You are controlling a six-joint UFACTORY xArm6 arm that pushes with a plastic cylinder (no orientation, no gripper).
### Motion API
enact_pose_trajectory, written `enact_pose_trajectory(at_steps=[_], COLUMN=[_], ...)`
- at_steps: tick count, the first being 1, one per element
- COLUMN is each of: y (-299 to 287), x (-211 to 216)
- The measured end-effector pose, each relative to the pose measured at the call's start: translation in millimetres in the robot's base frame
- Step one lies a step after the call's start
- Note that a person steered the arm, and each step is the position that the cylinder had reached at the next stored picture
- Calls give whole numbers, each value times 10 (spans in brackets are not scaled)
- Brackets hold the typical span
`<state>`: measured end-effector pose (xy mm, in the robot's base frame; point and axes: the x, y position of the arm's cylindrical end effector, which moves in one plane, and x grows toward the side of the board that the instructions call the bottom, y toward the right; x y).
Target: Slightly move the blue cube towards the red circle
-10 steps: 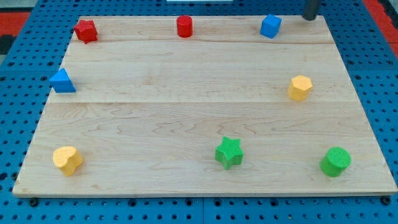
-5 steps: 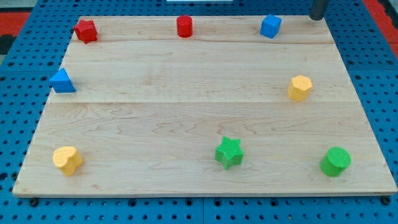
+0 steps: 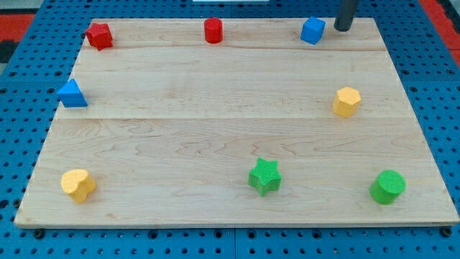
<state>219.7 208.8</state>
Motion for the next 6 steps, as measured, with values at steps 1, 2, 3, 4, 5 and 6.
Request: enact_pose_trajectory(at_steps=[1, 2, 3, 4, 5, 6], y=[-93, -100, -115, -143, -206, -279], x=[0, 0, 0, 0, 0, 0])
